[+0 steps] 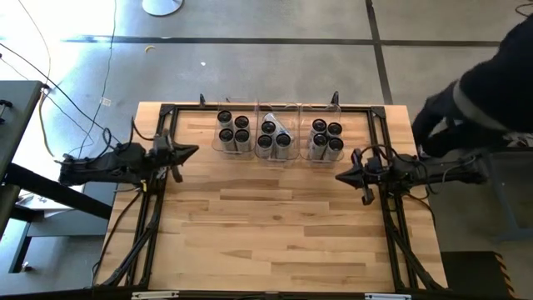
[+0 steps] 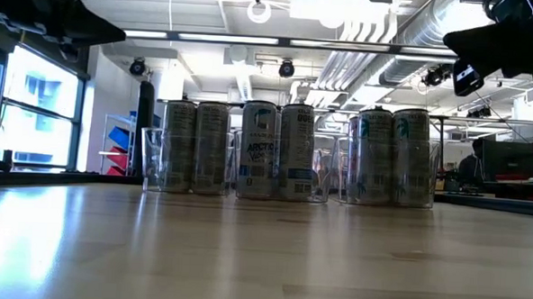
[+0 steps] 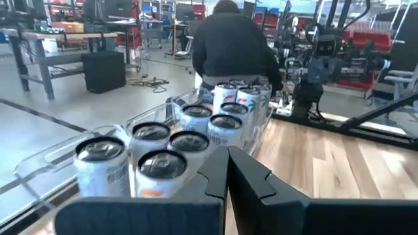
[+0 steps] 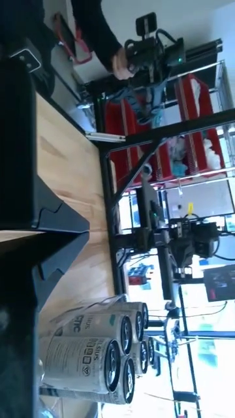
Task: Sort soda cans
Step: Return to Home Position
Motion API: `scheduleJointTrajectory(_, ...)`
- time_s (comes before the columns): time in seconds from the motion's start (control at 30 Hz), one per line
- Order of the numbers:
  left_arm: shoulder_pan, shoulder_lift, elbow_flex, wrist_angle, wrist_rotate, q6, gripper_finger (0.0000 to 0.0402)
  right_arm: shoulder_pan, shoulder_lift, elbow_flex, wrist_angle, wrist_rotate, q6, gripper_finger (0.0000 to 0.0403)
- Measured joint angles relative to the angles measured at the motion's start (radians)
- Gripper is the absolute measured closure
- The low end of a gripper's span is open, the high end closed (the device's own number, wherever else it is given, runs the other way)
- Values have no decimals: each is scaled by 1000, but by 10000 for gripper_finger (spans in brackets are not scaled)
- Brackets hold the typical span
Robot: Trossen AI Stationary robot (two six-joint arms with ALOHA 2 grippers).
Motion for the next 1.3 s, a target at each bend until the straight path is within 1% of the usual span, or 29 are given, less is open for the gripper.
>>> scheduleJointTrajectory(0.13,0,-120,0,-101,0,-1,401,0,-39,-40,22,0,-14,402)
scheduleJointTrajectory(0.27,-2,-119,-14,-90,4,10,401,-1,-75,-62,46,3,-43,402)
scheduleJointTrajectory(0.37,-2,-124,-61,-57,12,11,401,-3,-100,-89,69,4,-55,403)
scheduleJointTrajectory(0.5,-2,-124,-163,81,61,12,401,-5,-112,-89,62,3,-50,403)
scheduleJointTrajectory(0.63,-2,-123,-293,299,173,35,401,-6,-110,-89,58,-9,-55,403)
scheduleJointTrajectory(0.67,-2,-124,-307,322,213,48,402,-6,-110,-89,52,-14,-55,403)
scheduleJointTrajectory(0.77,-3,-115,-306,367,297,80,402,-6,-109,-89,26,-47,-62,403)
scheduleJointTrajectory(0.83,-2,-115,-306,381,356,112,402,-6,-109,-89,10,-49,-61,403)
scheduleJointTrajectory(0.87,-2,-116,-306,383,388,132,402,-6,-109,-89,2,-37,-51,403)
scheduleJointTrajectory(0.93,-3,-115,-306,364,414,157,402,-6,-109,-89,-29,6,-33,403)
scheduleJointTrajectory(1.03,-2,-115,-306,311,366,140,402,-6,-108,-89,-73,76,15,403)
scheduleJointTrajectory(1.1,-2,-114,-306,279,334,93,402,-6,-108,-89,-95,100,37,403)
scheduleJointTrajectory(1.2,-1,-108,-306,282,324,56,402,-6,-108,-89,-118,101,34,403)
scheduleJointTrajectory(1.3,-1,-108,-306,282,324,52,402,-6,-108,-89,-118,100,37,403)
